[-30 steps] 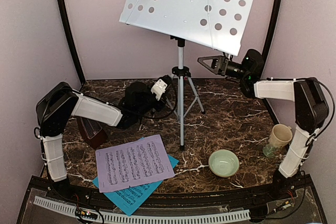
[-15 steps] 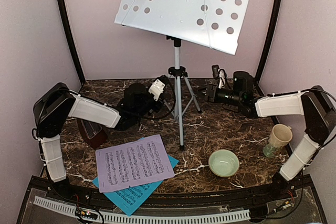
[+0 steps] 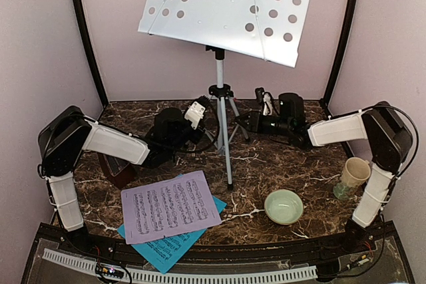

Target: Set up the instrument practice props

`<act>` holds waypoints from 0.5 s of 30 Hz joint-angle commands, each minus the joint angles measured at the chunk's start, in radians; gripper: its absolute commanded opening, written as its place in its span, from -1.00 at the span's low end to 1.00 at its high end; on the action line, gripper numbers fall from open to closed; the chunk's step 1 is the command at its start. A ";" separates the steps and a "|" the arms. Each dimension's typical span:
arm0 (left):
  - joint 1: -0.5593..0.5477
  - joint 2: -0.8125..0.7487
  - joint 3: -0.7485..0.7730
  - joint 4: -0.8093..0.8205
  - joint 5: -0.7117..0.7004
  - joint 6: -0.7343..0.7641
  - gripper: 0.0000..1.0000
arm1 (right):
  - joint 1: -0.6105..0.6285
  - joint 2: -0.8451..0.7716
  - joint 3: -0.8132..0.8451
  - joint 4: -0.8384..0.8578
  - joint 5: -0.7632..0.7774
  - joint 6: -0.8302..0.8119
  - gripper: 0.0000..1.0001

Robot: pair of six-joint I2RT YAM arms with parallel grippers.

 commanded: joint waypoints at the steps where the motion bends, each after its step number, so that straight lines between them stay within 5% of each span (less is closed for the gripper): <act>1: 0.003 -0.032 -0.050 -0.073 -0.059 -0.059 -1.00 | 0.009 0.034 0.074 0.029 0.070 0.006 -0.31; 15: -0.004 -0.030 -0.053 -0.072 -0.048 -0.078 -1.00 | 0.009 0.114 0.273 -0.139 0.213 -0.161 -0.24</act>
